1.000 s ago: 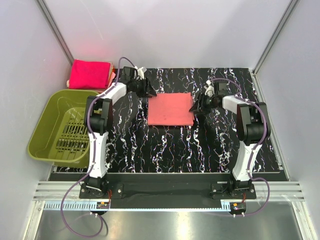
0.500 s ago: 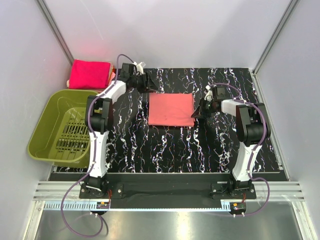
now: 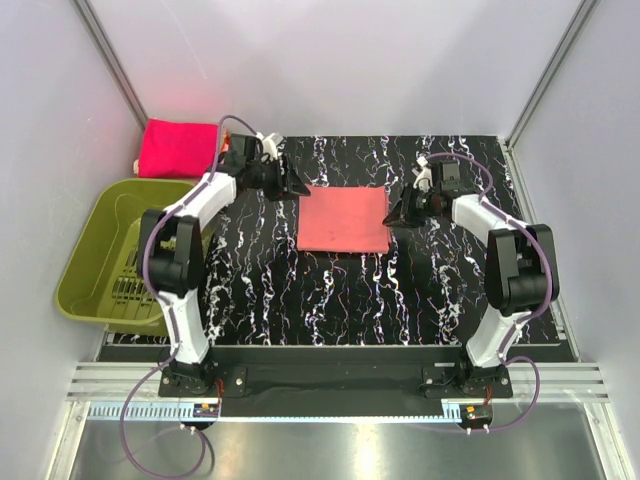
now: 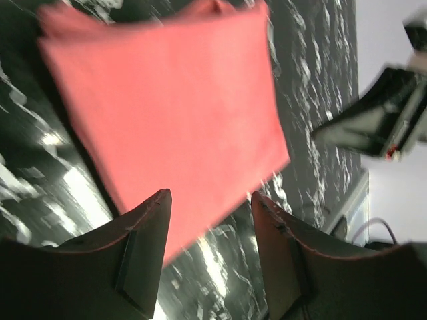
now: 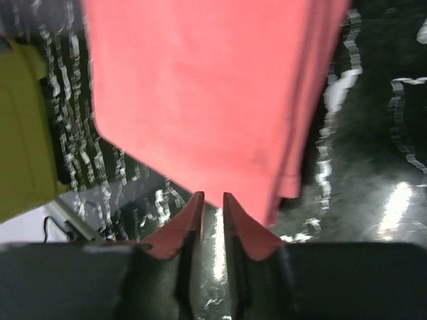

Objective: Fold and stack the t-shirts
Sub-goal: Fold the tshirt

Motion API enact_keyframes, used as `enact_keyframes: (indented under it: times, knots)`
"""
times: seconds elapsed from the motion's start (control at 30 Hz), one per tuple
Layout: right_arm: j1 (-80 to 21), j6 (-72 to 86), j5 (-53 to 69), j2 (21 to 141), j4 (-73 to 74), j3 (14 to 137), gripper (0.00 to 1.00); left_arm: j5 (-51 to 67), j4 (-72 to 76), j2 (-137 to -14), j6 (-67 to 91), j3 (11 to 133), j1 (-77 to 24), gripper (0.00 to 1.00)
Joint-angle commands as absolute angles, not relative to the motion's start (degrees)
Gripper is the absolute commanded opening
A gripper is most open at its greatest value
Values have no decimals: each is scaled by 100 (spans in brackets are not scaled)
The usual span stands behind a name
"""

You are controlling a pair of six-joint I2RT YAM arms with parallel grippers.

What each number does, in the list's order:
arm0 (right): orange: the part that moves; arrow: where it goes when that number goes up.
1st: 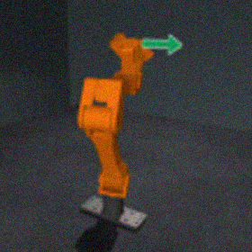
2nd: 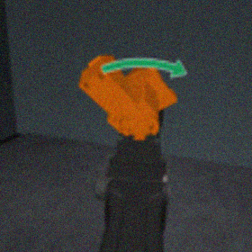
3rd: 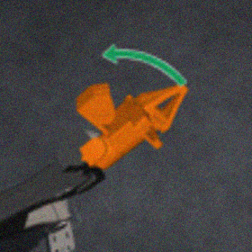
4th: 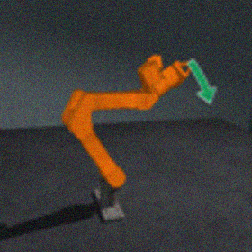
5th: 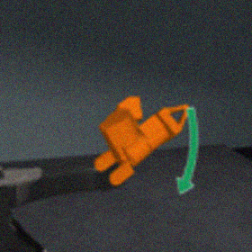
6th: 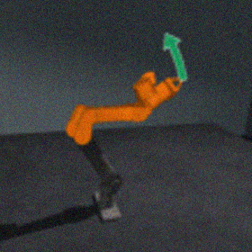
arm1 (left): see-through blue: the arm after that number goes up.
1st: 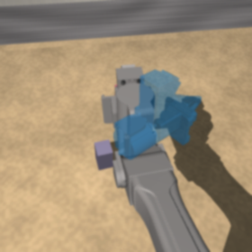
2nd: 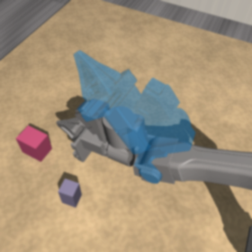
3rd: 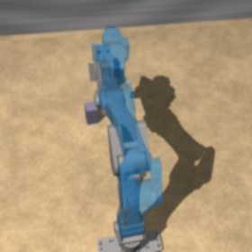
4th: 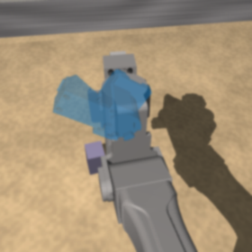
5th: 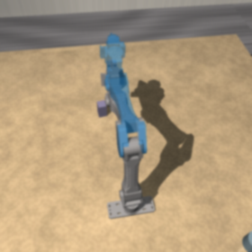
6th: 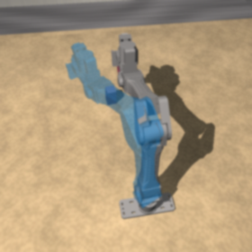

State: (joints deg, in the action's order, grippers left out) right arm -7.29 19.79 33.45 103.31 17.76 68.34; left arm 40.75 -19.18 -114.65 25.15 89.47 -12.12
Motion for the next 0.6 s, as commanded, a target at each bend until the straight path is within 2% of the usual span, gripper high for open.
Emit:
enact_keyframes:
  times: [0.0, 0.1, 0.4, 0.53, 0.57]
  knots:
    - [-1001, 2100, 3699, 10063, 1864, 6820, 15, 3902, -1767, -10610, 2408, 8325, -1555, 56]
    - [-1011, 2258, 3841, 10230, 1566, 6637, 10, 3780, -1477, -10468, 2469, 7744, -1819, 56]
    - [-923, 1864, 3445, 10969, 1354, 6214, 11, 3410, -1336, -11101, 2531, 7365, -1960, 51]
    - [-888, 1802, 3287, 10487, 1511, 6266, 18, 3279, -1756, -10855, 2330, 7953, -1916, 52]
    - [-862, 1793, 3305, 10381, 1581, 6319, 24, 3226, -1836, -10854, 2199, 8102, -1846, 53]
